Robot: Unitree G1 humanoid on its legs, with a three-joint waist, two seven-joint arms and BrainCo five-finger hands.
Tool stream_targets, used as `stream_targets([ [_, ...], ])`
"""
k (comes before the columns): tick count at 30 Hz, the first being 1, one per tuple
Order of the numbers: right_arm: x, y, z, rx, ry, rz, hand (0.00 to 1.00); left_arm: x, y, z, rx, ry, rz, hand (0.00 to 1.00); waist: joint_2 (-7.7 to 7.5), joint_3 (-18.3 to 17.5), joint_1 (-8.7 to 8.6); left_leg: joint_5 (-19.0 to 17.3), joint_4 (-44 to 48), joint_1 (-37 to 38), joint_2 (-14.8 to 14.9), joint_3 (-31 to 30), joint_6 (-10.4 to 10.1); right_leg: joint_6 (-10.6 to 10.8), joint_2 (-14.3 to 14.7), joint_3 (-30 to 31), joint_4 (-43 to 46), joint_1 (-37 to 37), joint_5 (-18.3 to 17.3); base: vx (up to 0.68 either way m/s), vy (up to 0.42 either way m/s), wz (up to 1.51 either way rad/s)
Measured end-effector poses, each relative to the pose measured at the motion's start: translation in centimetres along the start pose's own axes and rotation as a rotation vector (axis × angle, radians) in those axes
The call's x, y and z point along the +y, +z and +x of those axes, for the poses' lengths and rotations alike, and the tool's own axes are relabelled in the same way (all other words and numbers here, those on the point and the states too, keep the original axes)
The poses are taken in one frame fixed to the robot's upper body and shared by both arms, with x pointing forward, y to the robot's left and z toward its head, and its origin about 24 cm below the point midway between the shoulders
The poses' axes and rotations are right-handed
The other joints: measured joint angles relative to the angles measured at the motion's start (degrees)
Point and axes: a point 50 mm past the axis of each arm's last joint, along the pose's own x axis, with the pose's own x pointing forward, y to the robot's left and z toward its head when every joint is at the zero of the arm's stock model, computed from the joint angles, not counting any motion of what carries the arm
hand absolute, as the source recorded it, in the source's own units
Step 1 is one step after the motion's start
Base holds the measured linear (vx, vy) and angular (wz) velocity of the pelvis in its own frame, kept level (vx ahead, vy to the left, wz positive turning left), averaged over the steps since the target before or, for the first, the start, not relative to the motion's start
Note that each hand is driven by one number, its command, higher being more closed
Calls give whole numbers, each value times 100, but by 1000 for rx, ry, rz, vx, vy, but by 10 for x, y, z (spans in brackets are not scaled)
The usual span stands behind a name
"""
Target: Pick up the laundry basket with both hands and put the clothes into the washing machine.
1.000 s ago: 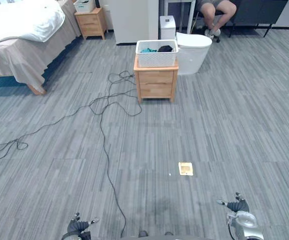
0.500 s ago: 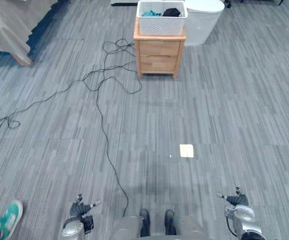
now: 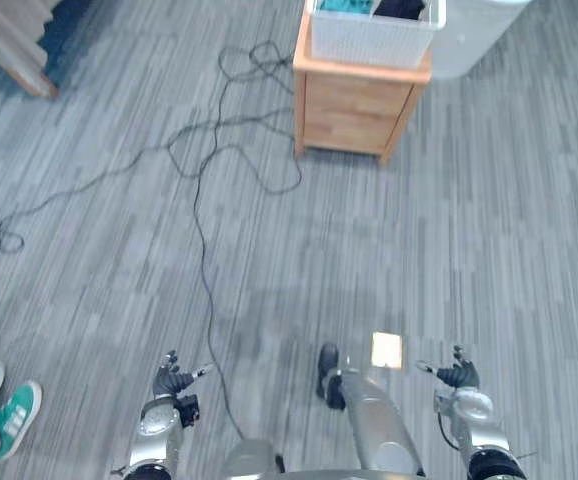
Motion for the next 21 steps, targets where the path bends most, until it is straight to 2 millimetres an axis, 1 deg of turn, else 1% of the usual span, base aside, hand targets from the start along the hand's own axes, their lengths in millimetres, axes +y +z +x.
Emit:
stream_targets([
  [1,3,1,-2,-11,6,9,0,-2,0,0,2,-4,-5,0,-36,6,46,-69,369,-233,70,44,126,-3,32,50,-89,277,-97,779,-106,-14],
  [2,8,7,-4,-39,16,34,0,-8,-1,-3,-8,-16,-23,0,-156,-13,170,-251,722,-862,99,251,459,36,25,212,-318,839,-332,493,-55,-16],
  [3,9,10,-4,-49,17,41,0,-10,-1,-4,-8,-21,-31,0,-169,-22,208,-305,672,-1128,121,335,555,70,32,278,-448,1041,-387,603,-50,-27],
  [4,10,13,-4,-61,20,47,0,-14,-3,-5,-3,-27,-40,0,-166,-26,311,-356,458,-1525,159,436,640,103,43,361,-642,1325,-428,490,-3,-39],
  [5,11,14,-4,-67,23,56,0,-16,-6,-7,6,-31,-47,0,-175,-24,402,-369,-201,-1968,165,558,662,182,34,490,-924,1684,-477,740,20,-47],
  [6,12,15,-5,-73,24,60,0,-17,-10,-9,19,-31,-50,0,-175,-25,483,-368,-935,-2178,140,617,660,224,11,598,-1104,1919,-502,624,54,-61],
  [7,12,17,-5,-77,26,61,0,-16,-13,-10,27,-30,-51,0,-205,-22,545,-319,-1721,-2316,78,586,576,323,-54,714,-1230,2128,-597,627,107,-76],
  [8,11,18,-4,-82,23,60,0,-15,-21,-13,52,-26,-51,0,-229,-14,641,-99,-2874,-2349,-27,460,430,482,-146,895,-1306,2396,-783,628,177,-82],
  [9,9,15,-4,-72,12,63,0,-13,-27,-16,68,-20,-53,0,-234,-41,653,119,-3701,-2281,-95,271,384,620,-204,1017,-1331,2559,-938,617,210,-83],
  [10,7,8,-6,-48,8,59,0,-9,-34,-19,90,-8,-51,0,-263,-131,668,400,-4055,-2295,-81,223,421,781,-302,1122,-1341,2715,-1150,643,284,-79],
  [11,8,2,-8,-31,12,56,0,-5,-41,-22,116,5,-50,0,-384,-252,687,860,-3819,-2282,-95,338,516,953,-487,1262,-1306,2833,-1316,706,325,-93],
  [12,8,-4,-10,-17,11,47,0,-3,-50,-26,146,14,-55,0,-455,-417,732,1217,-3476,-2287,-151,468,898,1156,-701,1423,-840,2748,-1433,902,423,-91],
  [13,13,-8,-13,-2,18,56,0,-3,-48,-25,141,14,-57,0,-591,-463,727,929,-3077,-2222,-223,657,1176,1257,-934,1427,135,2419,-1445,783,358,-74],
  [14,14,-10,-14,4,20,55,0,-3,-46,-23,136,15,-55,0,-639,-490,718,735,-3012,-2116,-280,733,1239,1448,-1076,1390,786,2160,-1331,885,431,-40],
  [15,18,-12,-15,9,36,54,0,-4,-43,-20,134,11,-47,0,-666,-500,616,465,-3007,-1817,-422,786,1340,1750,-1336,1309,2187,1589,-850,832,376,-21],
  [16,23,-12,-15,13,51,52,0,-6,-41,-17,131,7,-44,0,-655,-486,523,298,-3138,-1346,-479,932,1403,1658,-1488,1227,3172,1175,-899,675,308,-24],
  [17,28,-10,-15,11,69,39,0,-4,-41,-17,131,10,-42,0,-641,-477,507,253,-3263,-1068,-478,988,1432,1582,-1487,1181,3411,1023,-941,569,207,-45],
  [18,36,-8,-16,-1,100,16,0,-2,-41,-17,132,15,-40,0,-582,-457,487,242,-3552,-515,-458,1081,1444,1432,-1462,992,3541,798,-1024,494,146,-63],
  [19,40,-7,-17,-11,122,1,0,0,-40,-16,127,20,-47,0,-470,-441,481,223,-3898,-18,-429,1208,1423,1357,-1415,694,3388,487,-1069,583,163,-60],
  [20,41,-6,-16,-14,130,-1,0,1,-38,-16,122,22,-49,0,-462,-446,474,190,-4070,201,-420,1237,1409,1345,-1359,577,3210,325,-1075,456,84,-49],
  [21,40,-5,-15,-14,129,-4,0,1,-34,-12,113,23,-49,0,-405,-415,450,93,-4421,571,-413,1243,1296,1294,-1174,428,2542,29,-1101,352,54,-25],
])
